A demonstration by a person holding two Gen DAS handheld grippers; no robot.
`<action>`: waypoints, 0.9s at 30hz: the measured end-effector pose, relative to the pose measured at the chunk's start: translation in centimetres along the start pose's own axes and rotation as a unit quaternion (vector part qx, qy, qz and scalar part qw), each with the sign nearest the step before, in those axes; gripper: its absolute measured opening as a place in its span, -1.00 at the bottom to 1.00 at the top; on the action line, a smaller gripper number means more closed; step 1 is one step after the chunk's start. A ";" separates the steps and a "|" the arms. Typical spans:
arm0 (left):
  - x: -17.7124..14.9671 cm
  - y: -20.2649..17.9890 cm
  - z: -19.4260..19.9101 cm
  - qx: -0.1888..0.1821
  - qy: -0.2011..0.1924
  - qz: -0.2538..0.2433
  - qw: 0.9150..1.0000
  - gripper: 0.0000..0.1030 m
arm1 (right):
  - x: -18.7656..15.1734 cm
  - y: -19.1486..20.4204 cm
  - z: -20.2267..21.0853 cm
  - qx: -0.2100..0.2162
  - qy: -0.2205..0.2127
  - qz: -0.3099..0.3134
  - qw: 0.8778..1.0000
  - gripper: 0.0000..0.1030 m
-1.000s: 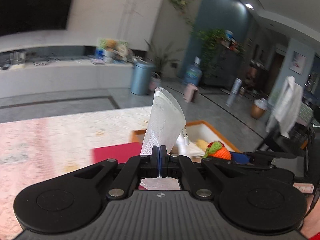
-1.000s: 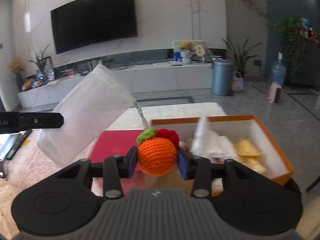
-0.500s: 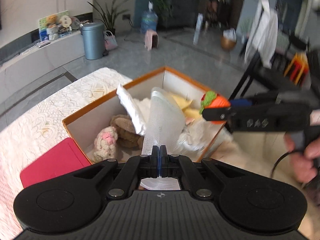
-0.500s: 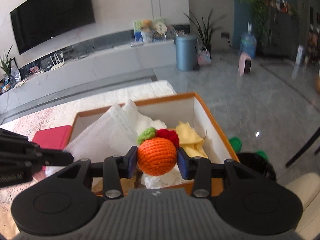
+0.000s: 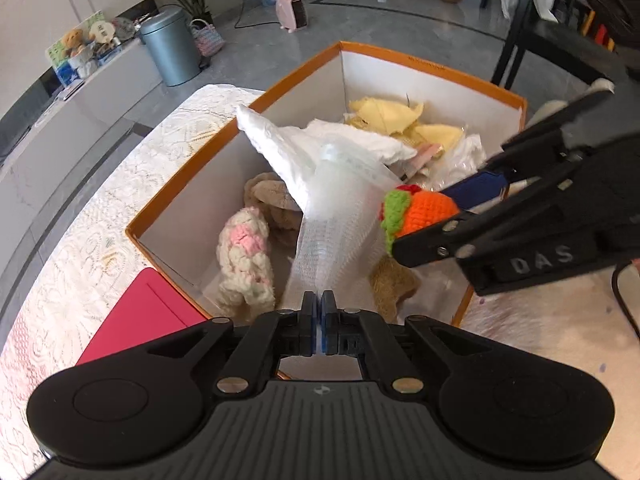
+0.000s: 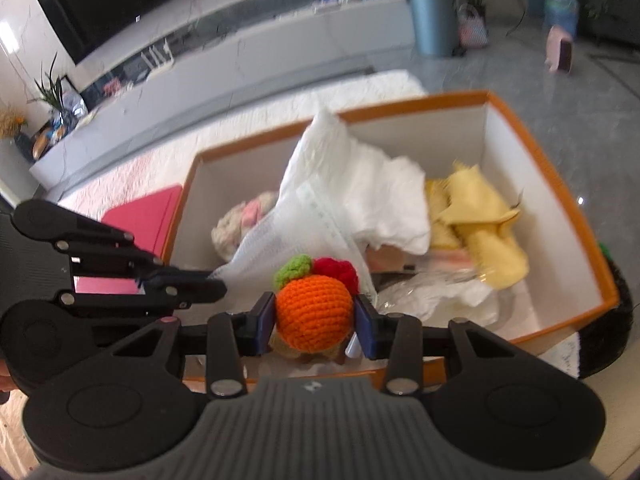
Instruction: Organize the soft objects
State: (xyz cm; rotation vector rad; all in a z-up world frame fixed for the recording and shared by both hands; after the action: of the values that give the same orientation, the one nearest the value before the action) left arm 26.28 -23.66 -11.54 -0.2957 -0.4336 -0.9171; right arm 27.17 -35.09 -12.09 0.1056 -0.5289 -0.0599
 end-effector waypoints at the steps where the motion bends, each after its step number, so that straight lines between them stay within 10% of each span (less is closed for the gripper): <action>1: -0.1 0.1 -0.1 -0.005 0.002 0.004 1.000 -0.86 | 0.0 0.1 -0.3 -0.001 0.005 0.002 1.000 -0.19; 12: -0.1 0.3 2.1 -0.020 -0.029 0.027 0.999 -0.21 | 0.4 0.9 0.2 -0.012 0.003 0.009 1.000 0.10; 19: 0.2 -0.3 6.8 0.009 -0.083 0.028 0.996 -0.15 | 1.0 1.1 4.2 -0.023 -0.031 0.011 0.999 0.23; 27: -1.2 -0.9 14.6 0.097 -0.205 0.079 0.971 -0.04 | 1.1 2.3 10.6 -0.045 -0.084 0.021 0.995 0.48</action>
State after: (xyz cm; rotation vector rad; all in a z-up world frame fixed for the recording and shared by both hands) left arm 21.52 -17.16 0.75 -0.3369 -0.8634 -0.6497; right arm 22.83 -33.78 -2.14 0.0019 -0.6963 -0.0524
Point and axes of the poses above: each gripper's, at about its wrist camera, not at the fingertips, and z roughly against the way its jaws point, y to its left, x to its top, the point moved 6 cm from there along -z, roughly the way its jaws point, and after that the axes turned 12 degrees about -x, right-handed, at the moved point
